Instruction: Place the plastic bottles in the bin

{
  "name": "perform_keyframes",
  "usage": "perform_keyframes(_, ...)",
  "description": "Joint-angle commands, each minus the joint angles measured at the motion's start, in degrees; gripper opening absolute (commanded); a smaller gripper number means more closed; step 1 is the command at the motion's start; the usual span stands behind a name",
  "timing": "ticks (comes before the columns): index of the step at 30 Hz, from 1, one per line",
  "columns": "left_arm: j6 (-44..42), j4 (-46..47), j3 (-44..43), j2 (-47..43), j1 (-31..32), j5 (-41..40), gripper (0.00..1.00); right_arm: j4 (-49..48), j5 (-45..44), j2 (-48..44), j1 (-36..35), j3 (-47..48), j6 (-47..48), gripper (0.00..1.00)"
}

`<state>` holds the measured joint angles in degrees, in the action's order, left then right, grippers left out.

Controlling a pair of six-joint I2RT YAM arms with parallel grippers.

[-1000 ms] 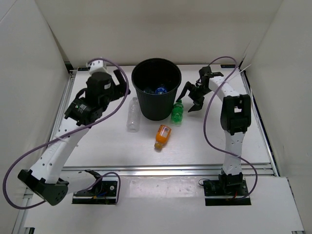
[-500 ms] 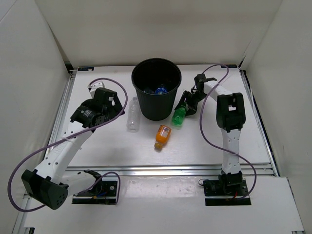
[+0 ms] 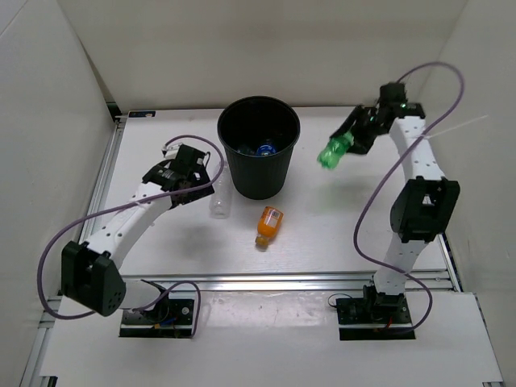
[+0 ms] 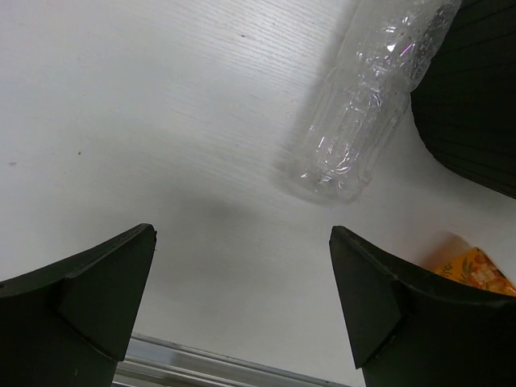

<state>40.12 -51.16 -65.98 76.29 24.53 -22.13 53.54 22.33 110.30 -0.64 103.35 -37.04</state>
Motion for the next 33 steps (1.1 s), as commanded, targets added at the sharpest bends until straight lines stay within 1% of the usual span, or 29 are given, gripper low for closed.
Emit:
perform_keyframes(1, 0.49, 4.12, 1.28, 0.87, -0.19, 2.17, 1.0, -2.64, 5.09, -4.39, -1.55, 12.98, -4.26, 0.25)
perform_keyframes(2, -0.3, 5.44, 2.07, 0.88, -0.19, 2.18, 1.0, -4.91, 6.49, -4.39, -1.55, 16.06, -6.27, 0.25)
perform_keyframes(3, -0.83, 7.8, 2.77, 0.88, -0.19, 3.05, 1.0, -6.33, 7.55, -3.78, -3.12, 21.84, -7.08, 0.27)
perform_keyframes(4, -0.83, 8.78, 3.91, 0.88, -0.19, 3.06, 1.0, -8.17, 8.69, -2.39, -3.83, 25.03, -7.78, 0.29)
perform_keyframes(5, -0.83, 9.58, 3.92, 0.88, -0.19, 3.58, 1.0, -8.19, 9.83, -1.24, -4.53, 28.28, -8.57, 0.31)
perform_keyframes(6, -1.44, 10.28, 4.62, 1.66, -0.19, 3.59, 1.0, -9.06, 10.8, 0.86, -6.11, 33.62, -9.88, 0.33)
perform_keyframes(9, -2.06, 13.0, 5.33, 3.51, -0.19, 5.51, 1.0, -12.92, 13.97, 2.81, -10.33, 35.69, -9.9, 0.44)
perform_keyframes(10, -2.06, 14.14, 5.33, 4.56, -0.19, 5.52, 1.0, -13.54, 13.97, 2.81, -11.3, 35.08, -9.37, 0.58)
perform_keyframes(12, -2.06, 14.68, 5.33, 5.79, -0.19, 6.57, 1.0, -13.55, 16.51, 4.82, -13.41, 35.08, -8.67, 0.75)
perform_keyframes(13, -2.06, 15.38, 5.33, 7.1, -0.19, 6.57, 1.0, -12.94, 17.04, 4.84, -13.94, 35.08, -7.54, 0.92)
perform_keyframes(14, -2.06, 15.38, 4.55, 7.73, -0.19, 6.57, 1.0, -10.41, 17.05, 5.62, -13.95, 35.6, -6.92, 1.0)
perform_keyframes(16, -2.06, 15.91, 4.02, 8.78, 0.34, 6.57, 1.0, -8.98, 16.53, 4.76, -13.95, 35.6, -5.16, 1.0)
perform_keyframes(17, -2.58, 15.91, 4.01, 9.31, 0.34, 6.57, 1.0, -8.46, 15.65, 2.83, -13.42, 34.82, -3.5, 1.0)
perform_keyframes(22, -2.59, 17.84, 2.87, 11.42, 0.34, 6.57, 1.0, -8.45, 14.41, -3.15, -10.61, 29.81, -2.43, 1.0)
perform_keyframes(26, -3.2, 20.39, 1.73, 13.52, 0.34, 6.57, 1.0, -6.34, 14.41, -4.65, -10.08, 27.71, 0.2, 1.0)
perform_keyframes(28, -3.81, 21.0, -0.37, 15.54, 0.34, 6.57, 1.0, -5.55, 14.93, -5.97, -10.08, 26.65, 0.21, 1.0)
perform_keyframes(33, -5.04, 21.62, -4.5, 20.2, 0.34, 7.63, 1.0, -4.94, 15.99, -5.97, -9.55, 26.64, 0.74, 1.0)
